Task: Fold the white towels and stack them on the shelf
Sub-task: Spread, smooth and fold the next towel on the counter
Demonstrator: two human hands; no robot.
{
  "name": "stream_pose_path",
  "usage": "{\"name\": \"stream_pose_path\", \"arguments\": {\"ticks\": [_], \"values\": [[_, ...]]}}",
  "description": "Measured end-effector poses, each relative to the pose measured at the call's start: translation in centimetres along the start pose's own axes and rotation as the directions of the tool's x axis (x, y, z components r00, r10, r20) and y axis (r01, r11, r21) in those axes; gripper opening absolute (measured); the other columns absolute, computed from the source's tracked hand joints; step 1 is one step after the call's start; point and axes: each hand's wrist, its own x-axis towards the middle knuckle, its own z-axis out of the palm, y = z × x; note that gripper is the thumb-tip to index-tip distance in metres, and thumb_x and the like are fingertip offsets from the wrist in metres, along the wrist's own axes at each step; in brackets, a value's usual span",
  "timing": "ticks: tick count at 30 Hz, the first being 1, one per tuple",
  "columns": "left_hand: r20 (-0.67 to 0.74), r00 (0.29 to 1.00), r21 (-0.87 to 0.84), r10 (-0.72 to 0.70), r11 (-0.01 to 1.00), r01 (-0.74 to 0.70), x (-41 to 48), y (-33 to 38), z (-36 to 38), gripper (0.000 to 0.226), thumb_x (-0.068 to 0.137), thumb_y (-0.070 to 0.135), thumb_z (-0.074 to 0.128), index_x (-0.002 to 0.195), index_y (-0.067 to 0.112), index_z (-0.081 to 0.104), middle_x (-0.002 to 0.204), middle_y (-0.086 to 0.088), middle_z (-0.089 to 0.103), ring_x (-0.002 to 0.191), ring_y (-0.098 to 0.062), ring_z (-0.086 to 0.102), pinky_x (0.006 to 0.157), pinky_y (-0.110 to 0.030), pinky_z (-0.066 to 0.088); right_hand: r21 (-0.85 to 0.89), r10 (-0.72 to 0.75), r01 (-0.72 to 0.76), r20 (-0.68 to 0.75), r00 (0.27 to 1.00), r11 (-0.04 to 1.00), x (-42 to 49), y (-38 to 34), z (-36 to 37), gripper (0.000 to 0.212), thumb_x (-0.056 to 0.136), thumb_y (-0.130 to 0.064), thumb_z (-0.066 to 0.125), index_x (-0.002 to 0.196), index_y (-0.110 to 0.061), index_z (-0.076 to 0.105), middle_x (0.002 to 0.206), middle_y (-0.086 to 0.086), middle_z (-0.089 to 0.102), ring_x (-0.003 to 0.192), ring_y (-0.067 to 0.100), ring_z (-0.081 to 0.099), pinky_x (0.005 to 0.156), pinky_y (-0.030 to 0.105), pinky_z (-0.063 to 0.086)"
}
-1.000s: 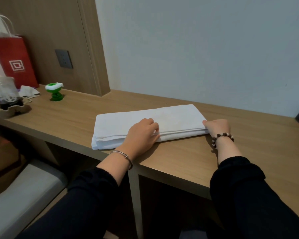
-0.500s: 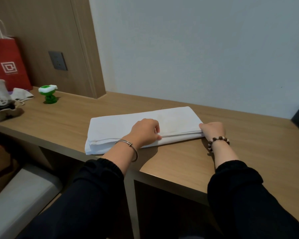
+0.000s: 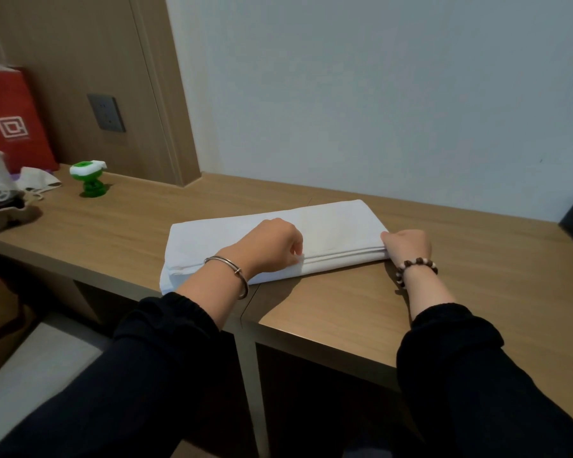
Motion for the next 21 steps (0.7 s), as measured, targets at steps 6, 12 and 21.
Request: {"name": "stream_pose_path", "arguments": {"ticks": [6, 12, 21], "values": [[-0.072, 0.997, 0.026, 0.017, 1.000, -0.015, -0.5, 0.2, 0.4, 0.017, 0.086, 0.010, 0.053, 0.083, 0.012, 0.069, 0.085, 0.000, 0.067, 0.082, -0.021, 0.058, 0.073, -0.029, 0.044, -0.027, 0.012, -0.012, -0.012, 1.000, 1.000, -0.2, -0.2, 0.2, 0.033, 0.083, -0.011, 0.051, 0.053, -0.008, 0.039, 0.052, 0.005, 0.031, 0.049, 0.021, 0.027, 0.049, 0.027, 0.023], [-0.118, 0.991, 0.079, 0.067, 0.995, -0.058, -1.0, 0.8, 1.0, 0.014, 0.084, 0.012, 0.051, 0.076, 0.013, 0.062, 0.078, 0.002, 0.056, 0.074, -0.023, 0.052, 0.066, -0.033, 0.044, -0.073, 0.000, -0.002, -0.027, 1.000, 0.997, -0.1, -0.3, 0.4, 0.039, 0.084, -0.011, 0.051, 0.049, -0.011, 0.034, 0.049, 0.003, 0.029, 0.046, 0.020, 0.026, 0.046, 0.026, 0.021], [-0.235, 0.972, -0.092, 0.008, 0.995, -0.031, -2.3, 0.5, 3.5, 0.012, 0.087, 0.017, 0.057, 0.082, 0.010, 0.066, 0.087, -0.001, 0.061, 0.083, -0.018, 0.054, 0.071, -0.031, 0.044, 0.139, 0.165, -0.172, 0.062, 0.984, 0.975, 0.7, -0.8, -1.0, 0.022, 0.085, -0.024, 0.061, 0.083, -0.002, 0.059, 0.082, 0.009, 0.056, 0.073, 0.022, 0.050, 0.059, 0.028, 0.036]]}}
